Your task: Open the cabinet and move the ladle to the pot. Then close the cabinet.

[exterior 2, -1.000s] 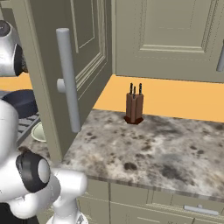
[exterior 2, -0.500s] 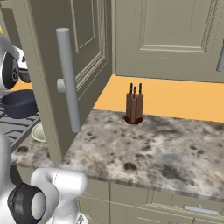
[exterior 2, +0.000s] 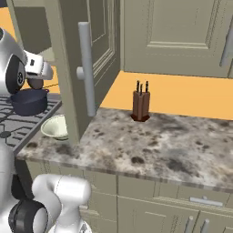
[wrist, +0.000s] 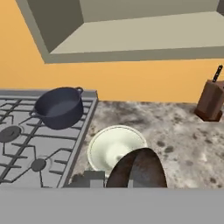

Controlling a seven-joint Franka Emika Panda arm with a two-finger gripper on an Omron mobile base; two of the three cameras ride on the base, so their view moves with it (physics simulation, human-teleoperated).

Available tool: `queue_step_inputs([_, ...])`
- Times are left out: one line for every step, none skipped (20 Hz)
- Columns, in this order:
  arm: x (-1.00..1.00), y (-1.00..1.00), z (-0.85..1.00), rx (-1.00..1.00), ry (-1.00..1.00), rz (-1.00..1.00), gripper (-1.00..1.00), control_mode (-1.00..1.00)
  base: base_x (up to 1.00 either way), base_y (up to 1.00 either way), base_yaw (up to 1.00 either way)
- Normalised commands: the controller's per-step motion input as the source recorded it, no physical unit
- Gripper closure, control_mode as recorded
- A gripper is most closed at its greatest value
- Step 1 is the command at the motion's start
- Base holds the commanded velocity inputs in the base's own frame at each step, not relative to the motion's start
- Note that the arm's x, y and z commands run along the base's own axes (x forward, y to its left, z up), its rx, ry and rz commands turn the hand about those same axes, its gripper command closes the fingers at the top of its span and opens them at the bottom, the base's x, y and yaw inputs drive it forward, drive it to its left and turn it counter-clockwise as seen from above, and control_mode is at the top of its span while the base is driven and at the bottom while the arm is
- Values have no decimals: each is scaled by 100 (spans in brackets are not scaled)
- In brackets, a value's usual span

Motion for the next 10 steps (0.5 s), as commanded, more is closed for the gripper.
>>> queue_step_inputs([0, 0, 0, 0, 0, 0, 100, 100, -100, 51, -4])
queue_step_inputs([0, 0, 0, 0, 0, 0, 100, 100, -100, 68, -4])
queue_step_inputs([0, 0, 0, 0, 0, 0, 100, 100, -100, 88, -5])
queue_step_inputs([0, 0, 0, 0, 0, 0, 100, 100, -96, 96, -5])
queue_step_inputs([0, 0, 0, 0, 0, 0, 100, 100, -74, 100, -5])
queue_step_inputs([0, 0, 0, 0, 0, 0, 100, 100, -47, 100, -5])
queue_step_inputs([0, 0, 0, 0, 0, 0, 100, 100, -19, 100, -5])
queue_step_inputs([0, 0, 0, 0, 0, 0, 100, 100, 0, 100, -4])
queue_step_inputs([0, 0, 0, 0, 0, 0, 100, 100, 0, 100, -4])
queue_step_inputs([0, 0, 0, 0, 0, 0, 100, 100, 3, 100, -4])
